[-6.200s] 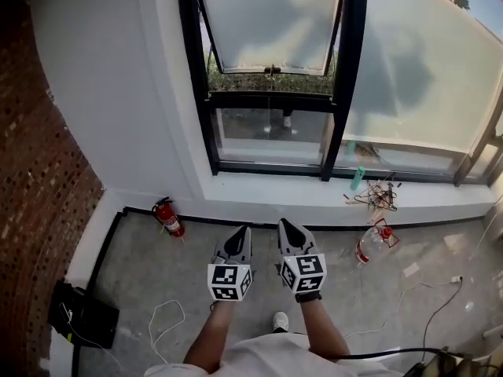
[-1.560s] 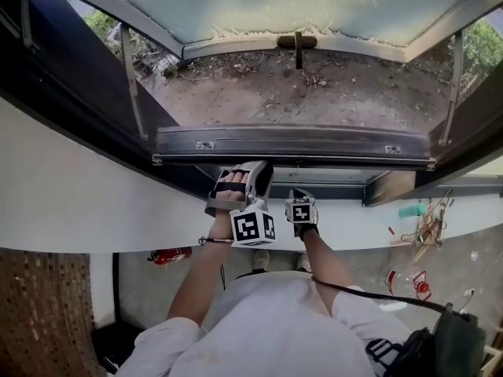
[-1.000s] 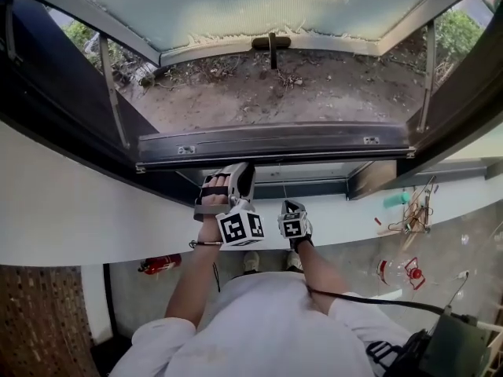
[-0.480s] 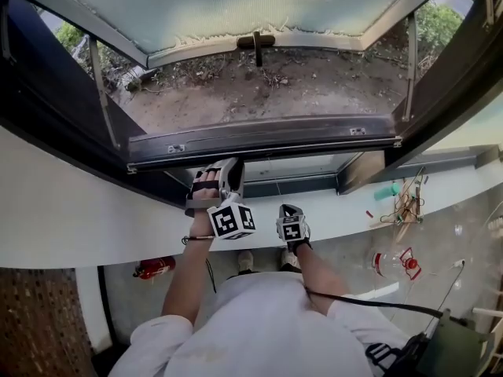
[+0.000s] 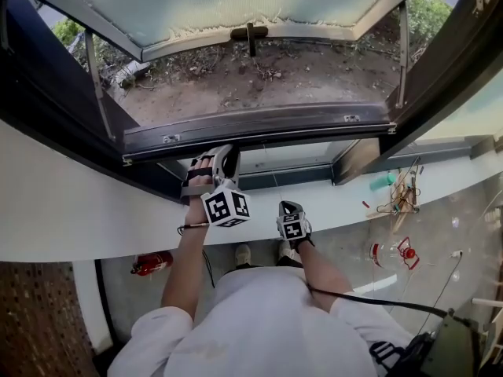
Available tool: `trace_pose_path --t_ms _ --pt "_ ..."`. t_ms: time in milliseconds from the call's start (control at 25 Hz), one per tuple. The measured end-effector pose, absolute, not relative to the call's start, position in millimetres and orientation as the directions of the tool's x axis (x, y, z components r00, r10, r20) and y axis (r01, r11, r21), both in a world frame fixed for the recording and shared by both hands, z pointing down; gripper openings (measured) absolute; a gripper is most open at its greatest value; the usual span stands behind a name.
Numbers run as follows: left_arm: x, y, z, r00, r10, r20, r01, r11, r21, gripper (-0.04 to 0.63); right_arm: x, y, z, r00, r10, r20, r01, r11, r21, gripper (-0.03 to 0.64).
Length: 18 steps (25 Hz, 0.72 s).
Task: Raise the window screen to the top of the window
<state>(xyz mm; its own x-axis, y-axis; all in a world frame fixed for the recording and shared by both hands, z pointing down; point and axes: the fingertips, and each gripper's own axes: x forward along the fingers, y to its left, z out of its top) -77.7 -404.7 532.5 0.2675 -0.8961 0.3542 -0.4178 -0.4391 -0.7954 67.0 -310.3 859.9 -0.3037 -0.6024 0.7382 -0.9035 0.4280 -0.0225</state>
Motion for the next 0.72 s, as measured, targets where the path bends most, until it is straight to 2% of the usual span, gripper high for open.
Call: trace_pose_path --t_ms 240,720 --pt "-77.5 -404.3 529.2 0.294 -0.886 0.360 -0.431 -0.459 -0.777 0.043 74.4 -304.7 856.6 -0.315 -0.630 0.710 -0.895 0.446 0.000 0.003" --pt "-76.7 -402.1 515.1 0.336 -0.892 0.304 -0.514 -0.444 -0.734 0.044 65.9 -297.3 851.0 -0.329 -0.600 0.729 -0.882 0.472 -0.010 0.003"
